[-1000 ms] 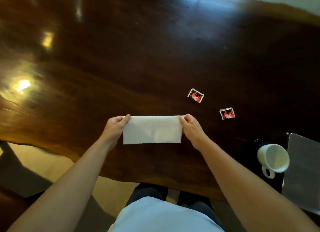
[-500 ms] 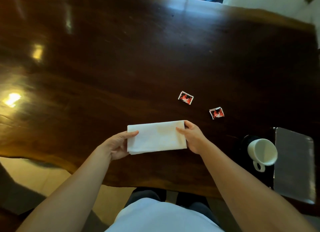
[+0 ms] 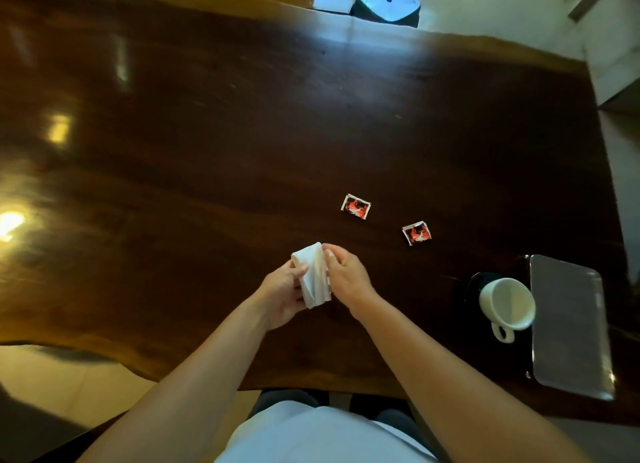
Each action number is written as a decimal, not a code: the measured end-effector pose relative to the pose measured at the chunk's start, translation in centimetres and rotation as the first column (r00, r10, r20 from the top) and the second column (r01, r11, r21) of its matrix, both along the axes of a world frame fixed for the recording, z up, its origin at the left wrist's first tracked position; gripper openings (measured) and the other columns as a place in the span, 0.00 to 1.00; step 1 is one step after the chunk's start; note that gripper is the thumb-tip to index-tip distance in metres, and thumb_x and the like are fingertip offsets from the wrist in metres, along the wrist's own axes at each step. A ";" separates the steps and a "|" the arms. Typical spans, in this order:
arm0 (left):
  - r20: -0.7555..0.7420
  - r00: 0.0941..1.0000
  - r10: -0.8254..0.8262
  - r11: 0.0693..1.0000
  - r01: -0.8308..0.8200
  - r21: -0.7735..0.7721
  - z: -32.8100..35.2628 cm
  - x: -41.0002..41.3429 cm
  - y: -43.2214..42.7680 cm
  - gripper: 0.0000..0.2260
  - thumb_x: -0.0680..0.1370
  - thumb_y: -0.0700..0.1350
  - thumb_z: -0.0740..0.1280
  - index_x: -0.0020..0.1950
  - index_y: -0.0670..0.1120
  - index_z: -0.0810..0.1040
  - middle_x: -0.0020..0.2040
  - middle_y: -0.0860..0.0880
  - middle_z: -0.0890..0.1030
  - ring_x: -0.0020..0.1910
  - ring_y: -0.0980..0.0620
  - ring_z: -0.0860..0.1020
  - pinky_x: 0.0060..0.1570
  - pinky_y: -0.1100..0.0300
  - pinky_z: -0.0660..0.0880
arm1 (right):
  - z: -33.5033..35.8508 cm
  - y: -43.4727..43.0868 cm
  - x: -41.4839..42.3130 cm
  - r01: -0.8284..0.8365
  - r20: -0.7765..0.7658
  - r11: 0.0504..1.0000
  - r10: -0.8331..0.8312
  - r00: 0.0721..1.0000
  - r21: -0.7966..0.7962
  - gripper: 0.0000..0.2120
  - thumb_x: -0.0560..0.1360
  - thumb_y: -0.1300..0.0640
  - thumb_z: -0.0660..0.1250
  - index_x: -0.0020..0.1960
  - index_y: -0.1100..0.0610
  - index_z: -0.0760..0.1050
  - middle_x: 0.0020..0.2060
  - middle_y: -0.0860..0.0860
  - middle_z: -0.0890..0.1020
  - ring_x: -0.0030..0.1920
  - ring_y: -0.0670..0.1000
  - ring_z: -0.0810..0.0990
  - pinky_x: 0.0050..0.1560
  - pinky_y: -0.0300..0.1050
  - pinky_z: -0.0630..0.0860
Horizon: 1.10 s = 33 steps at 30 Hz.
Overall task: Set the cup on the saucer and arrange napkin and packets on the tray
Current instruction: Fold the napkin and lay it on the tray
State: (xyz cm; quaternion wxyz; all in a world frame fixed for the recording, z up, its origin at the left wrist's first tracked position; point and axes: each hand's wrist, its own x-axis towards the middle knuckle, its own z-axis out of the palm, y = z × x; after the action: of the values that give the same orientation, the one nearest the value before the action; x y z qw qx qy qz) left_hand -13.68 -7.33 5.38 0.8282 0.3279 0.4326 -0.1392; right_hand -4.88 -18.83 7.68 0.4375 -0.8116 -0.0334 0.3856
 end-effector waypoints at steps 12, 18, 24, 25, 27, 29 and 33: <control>-0.121 0.964 0.237 0.971 -0.238 0.004 -1.3 0.5 -0.7 0.21 0.80 0.56 0.67 0.66 0.42 0.76 0.55 0.38 0.86 0.49 0.40 0.86 0.41 0.49 0.83 | 1.2 0.4 -3.3 -0.361 -0.013 0.931 0.362 0.932 0.056 0.19 0.80 0.67 0.57 0.64 0.58 0.80 0.62 0.55 0.81 0.62 0.53 0.79 0.59 0.44 0.78; -0.079 0.992 0.100 0.993 -0.105 -0.062 -1.5 -0.3 0.2 0.18 0.79 0.54 0.68 0.65 0.48 0.76 0.50 0.41 0.87 0.48 0.41 0.86 0.43 0.43 0.83 | 1.3 -3.4 -0.2 0.152 0.256 0.985 -0.127 0.958 -0.081 0.15 0.79 0.56 0.68 0.65 0.51 0.77 0.57 0.46 0.79 0.53 0.45 0.79 0.48 0.39 0.76; -0.001 0.982 -0.189 0.979 0.189 -0.071 -0.1 1.7 -1.0 0.26 0.72 0.58 0.75 0.66 0.50 0.77 0.57 0.41 0.86 0.54 0.39 0.85 0.47 0.44 0.82 | 0.7 -6.6 1.6 0.209 -0.335 0.978 -0.194 0.922 0.010 0.10 0.79 0.47 0.68 0.59 0.48 0.78 0.52 0.50 0.83 0.51 0.49 0.83 0.45 0.46 0.83; -0.014 0.978 -0.208 0.977 0.207 -0.058 0.2 2.3 -1.5 0.26 0.71 0.60 0.75 0.65 0.50 0.77 0.56 0.41 0.86 0.53 0.40 0.85 0.45 0.44 0.83 | 0.3 -7.2 1.6 0.208 -0.336 0.978 -0.195 0.921 0.003 0.11 0.79 0.49 0.69 0.61 0.49 0.77 0.53 0.50 0.82 0.52 0.51 0.83 0.46 0.49 0.84; -0.091 0.977 -0.190 0.982 0.190 -0.012 0.8 3.4 -2.8 0.22 0.72 0.61 0.74 0.60 0.51 0.78 0.55 0.41 0.86 0.49 0.40 0.86 0.41 0.45 0.84 | -0.2 -8.4 1.8 0.203 -0.374 0.979 -0.188 0.908 0.003 0.18 0.77 0.55 0.72 0.65 0.47 0.74 0.57 0.51 0.80 0.55 0.53 0.81 0.47 0.51 0.85; -0.132 0.983 -0.124 0.988 0.135 0.080 0.7 4.1 -3.9 0.18 0.74 0.59 0.73 0.57 0.50 0.78 0.54 0.42 0.84 0.47 0.41 0.86 0.42 0.44 0.83 | 0.0 -9.7 2.2 0.193 -0.434 0.981 -0.163 0.886 0.026 0.27 0.73 0.61 0.76 0.67 0.44 0.71 0.59 0.51 0.78 0.57 0.54 0.80 0.44 0.50 0.85; -0.031 0.962 -0.272 0.956 0.274 0.107 0.3 4.3 -5.3 0.17 0.77 0.49 0.71 0.63 0.44 0.80 0.60 0.41 0.83 0.56 0.43 0.83 0.55 0.44 0.79 | 0.9 -12.4 4.2 0.355 -0.317 0.934 -0.326 0.891 0.037 0.25 0.71 0.65 0.77 0.65 0.52 0.75 0.55 0.53 0.81 0.52 0.53 0.83 0.44 0.49 0.84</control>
State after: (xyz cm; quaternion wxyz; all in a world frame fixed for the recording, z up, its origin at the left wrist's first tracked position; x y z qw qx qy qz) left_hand -9.41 -12.66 5.71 0.7782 0.4287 0.3967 -0.2307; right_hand -0.67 -31.27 8.54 0.5357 -0.7140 0.1596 0.4216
